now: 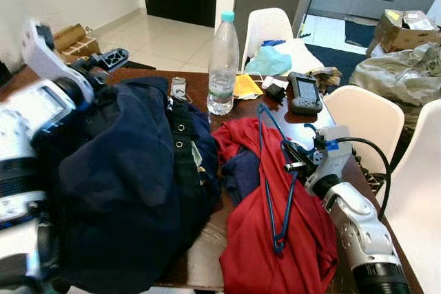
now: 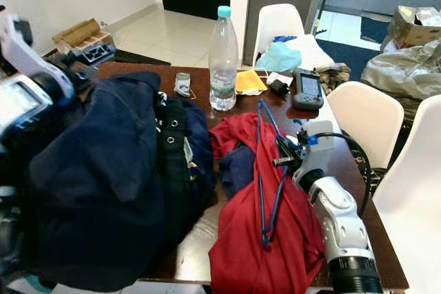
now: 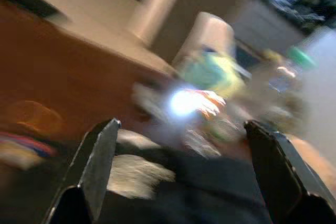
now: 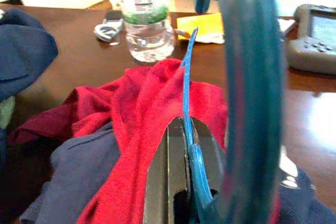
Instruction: Hang hanger
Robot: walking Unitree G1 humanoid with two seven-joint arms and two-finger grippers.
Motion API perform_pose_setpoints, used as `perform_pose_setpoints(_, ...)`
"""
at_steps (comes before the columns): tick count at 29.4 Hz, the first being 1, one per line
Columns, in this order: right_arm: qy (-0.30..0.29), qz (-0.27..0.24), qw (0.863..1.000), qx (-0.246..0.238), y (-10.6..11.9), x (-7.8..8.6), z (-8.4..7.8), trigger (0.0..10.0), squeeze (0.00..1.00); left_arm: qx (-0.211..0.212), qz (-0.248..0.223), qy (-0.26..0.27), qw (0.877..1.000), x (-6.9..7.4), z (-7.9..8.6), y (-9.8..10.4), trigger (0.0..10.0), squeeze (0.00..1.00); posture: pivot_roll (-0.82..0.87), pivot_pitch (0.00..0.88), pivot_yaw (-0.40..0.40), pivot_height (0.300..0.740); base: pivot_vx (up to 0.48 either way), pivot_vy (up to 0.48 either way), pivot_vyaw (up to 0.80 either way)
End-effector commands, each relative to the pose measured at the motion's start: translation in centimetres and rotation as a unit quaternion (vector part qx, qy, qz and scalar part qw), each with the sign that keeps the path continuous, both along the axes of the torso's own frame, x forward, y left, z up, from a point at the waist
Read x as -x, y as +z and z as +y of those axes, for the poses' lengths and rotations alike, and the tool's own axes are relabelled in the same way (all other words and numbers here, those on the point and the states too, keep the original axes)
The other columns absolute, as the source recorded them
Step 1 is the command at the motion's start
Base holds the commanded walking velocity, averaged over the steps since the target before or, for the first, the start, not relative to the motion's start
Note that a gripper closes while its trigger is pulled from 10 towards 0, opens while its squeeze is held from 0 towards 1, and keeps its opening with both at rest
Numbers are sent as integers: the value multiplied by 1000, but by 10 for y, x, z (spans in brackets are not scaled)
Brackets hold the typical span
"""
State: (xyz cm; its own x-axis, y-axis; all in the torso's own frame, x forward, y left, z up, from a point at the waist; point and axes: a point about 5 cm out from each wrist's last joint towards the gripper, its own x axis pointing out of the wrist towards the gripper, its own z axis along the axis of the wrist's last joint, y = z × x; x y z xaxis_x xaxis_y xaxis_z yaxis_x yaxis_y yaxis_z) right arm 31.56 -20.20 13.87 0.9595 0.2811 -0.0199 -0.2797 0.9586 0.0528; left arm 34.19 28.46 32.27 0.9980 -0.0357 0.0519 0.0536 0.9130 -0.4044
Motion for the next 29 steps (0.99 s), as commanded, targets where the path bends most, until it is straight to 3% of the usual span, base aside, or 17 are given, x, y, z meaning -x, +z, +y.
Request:
perform_pose_setpoints(1,-2,14,1000,6,-7,1,0,10000,0,-14,-7,5,1000,-2,1,3,10000,0,134,56,-32,740,0,0,0)
perform_pose_setpoints(3,0,15,1000,6,-8,1,2,10000,0,-84,-26,7,996,1,-1,7,10000,0,134,50,-31,740,0,0,0)
perform_pose_setpoints(6,1,15,1000,6,-8,1,3,10000,0,-119,-32,0,992,2,-5,7,10000,0,132,46,-32,740,0,0,0)
perform_pose_setpoints(7,3,16,1000,6,-9,1,4,10000,0,-172,-51,-19,983,3,-13,7,10000,0,130,42,-33,740,0,0,0)
perform_pose_setpoints(8,3,16,1000,6,-9,1,4,10000,0,-172,-51,-19,983,3,-13,7,10000,0,130,42,-33,740,0,0,0)
perform_pose_setpoints(10,4,16,1000,7,-9,1,4,10000,0,-219,-68,-45,972,5,-22,6,10000,0,130,39,-34,740,0,0,0)
perform_pose_setpoints(11,4,17,1000,8,-9,0,4,10000,0,-272,-89,-92,954,9,-33,4,10000,0,126,34,-32,740,0,0,0)
perform_pose_setpoints(12,4,17,1000,8,-9,0,4,10000,0,-272,-89,-92,954,9,-33,4,10000,0,126,34,-32,740,0,0,0)
perform_pose_setpoints(14,1,16,1000,13,-8,-1,1,10000,0,-360,-118,-213,901,25,-53,1,10000,0,125,24,-32,740,0,0,0)
perform_pose_setpoints(15,1,16,1000,13,-8,-1,1,10000,0,-360,-118,-213,901,25,-53,1,10000,0,125,24,-32,740,0,0,0)
perform_pose_setpoints(17,-1,16,1000,16,-8,-1,-1,10000,0,-422,-129,-283,852,36,-58,1,10000,0,127,23,-32,740,0,0,0)
perform_pose_setpoints(18,-1,16,1000,16,-8,-1,-1,10000,0,-422,-129,-283,852,36,-58,1,10000,0,127,23,-32,740,0,0,0)
perform_pose_setpoints(19,-2,16,1000,16,-8,-1,-1,10000,0,-443,-129,-313,830,41,-58,2,10000,0,127,23,-32,740,0,0,0)
perform_pose_setpoints(20,-2,16,1000,16,-8,-1,-1,10000,0,-443,-129,-313,830,41,-58,2,10000,0,127,23,-32,740,0,0,0)
perform_pose_setpoints(22,-3,15,1000,16,-8,0,0,10000,0,-465,-129,-372,793,54,-57,8,10000,0,126,19,-27,740,0,0,0)
perform_pose_setpoints(25,-3,15,1000,16,-9,0,0,10000,0,-472,-131,-394,778,60,-53,14,10000,0,126,17,-28,740,0,0,0)
perform_pose_setpoints(29,-4,16,1000,16,-9,1,-1,10000,0,-475,-137,-392,776,62,-50,21,10000,0,126,15,-29,740,0,0,0)
